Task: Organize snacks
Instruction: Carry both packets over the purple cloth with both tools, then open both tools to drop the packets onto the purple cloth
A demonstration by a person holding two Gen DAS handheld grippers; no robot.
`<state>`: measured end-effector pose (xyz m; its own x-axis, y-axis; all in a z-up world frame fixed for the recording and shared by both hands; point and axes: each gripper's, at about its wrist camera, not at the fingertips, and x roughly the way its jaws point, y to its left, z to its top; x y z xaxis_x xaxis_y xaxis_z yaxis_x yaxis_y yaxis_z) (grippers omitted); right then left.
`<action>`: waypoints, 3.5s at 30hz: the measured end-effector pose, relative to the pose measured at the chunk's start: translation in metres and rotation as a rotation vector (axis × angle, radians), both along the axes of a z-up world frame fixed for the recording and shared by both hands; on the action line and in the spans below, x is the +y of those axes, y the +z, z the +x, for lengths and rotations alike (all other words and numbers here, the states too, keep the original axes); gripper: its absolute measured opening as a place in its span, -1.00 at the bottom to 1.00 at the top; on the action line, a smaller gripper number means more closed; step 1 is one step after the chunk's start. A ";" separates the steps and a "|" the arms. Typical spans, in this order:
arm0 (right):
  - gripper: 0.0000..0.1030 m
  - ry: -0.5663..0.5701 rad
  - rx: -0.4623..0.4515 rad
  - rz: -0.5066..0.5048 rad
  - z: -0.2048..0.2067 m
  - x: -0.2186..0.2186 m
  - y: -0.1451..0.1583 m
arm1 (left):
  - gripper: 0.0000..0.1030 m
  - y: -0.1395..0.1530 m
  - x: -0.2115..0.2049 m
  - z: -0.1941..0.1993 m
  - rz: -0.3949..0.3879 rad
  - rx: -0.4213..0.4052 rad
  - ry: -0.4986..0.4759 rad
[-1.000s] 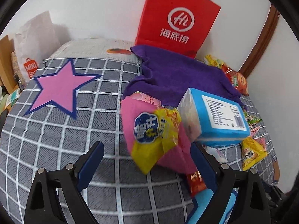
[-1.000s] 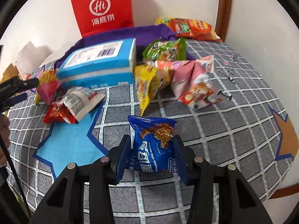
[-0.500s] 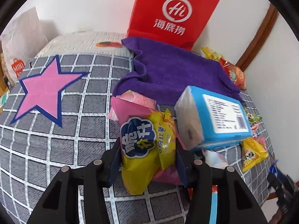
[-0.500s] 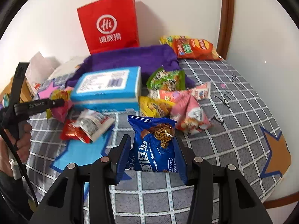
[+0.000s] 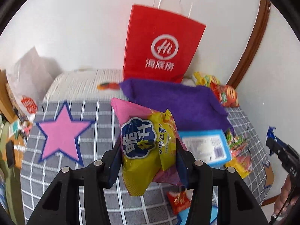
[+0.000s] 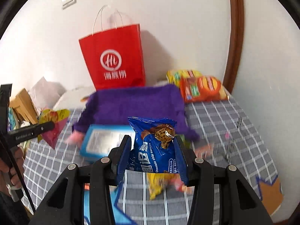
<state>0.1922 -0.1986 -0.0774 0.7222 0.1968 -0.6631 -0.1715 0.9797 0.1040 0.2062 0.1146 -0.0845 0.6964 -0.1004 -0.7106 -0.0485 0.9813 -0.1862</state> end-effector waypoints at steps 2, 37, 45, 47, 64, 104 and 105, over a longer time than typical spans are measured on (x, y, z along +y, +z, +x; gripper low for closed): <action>-0.11 0.009 -0.015 0.009 0.015 0.000 0.011 | -0.06 0.012 -0.004 0.010 0.009 -0.014 -0.001; -0.11 0.110 0.106 0.022 0.245 0.026 -0.041 | -0.06 -0.017 -0.006 0.180 -0.007 0.049 0.026; -0.11 0.096 0.241 -0.013 0.267 0.018 -0.078 | -0.06 -0.036 0.005 0.188 -0.092 0.107 0.013; -0.11 0.091 0.261 -0.009 0.270 0.016 -0.085 | -0.06 -0.039 0.004 0.189 -0.086 0.116 0.016; -0.10 0.123 0.377 -0.030 0.279 0.028 -0.120 | -0.05 -0.066 -0.022 0.201 -0.045 0.159 -0.017; 0.22 0.118 0.209 -0.073 0.240 0.045 -0.051 | 0.53 -0.044 -0.021 0.191 -0.074 0.083 -0.028; 0.22 0.116 0.199 -0.088 0.236 0.046 -0.047 | 0.53 -0.042 -0.020 0.189 -0.071 0.081 -0.029</action>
<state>0.4284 -0.1529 -0.1245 0.5518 0.2062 -0.8081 -0.2684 0.9613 0.0621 0.3953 0.0941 -0.1264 0.6334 -0.1716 -0.7545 -0.0383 0.9669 -0.2521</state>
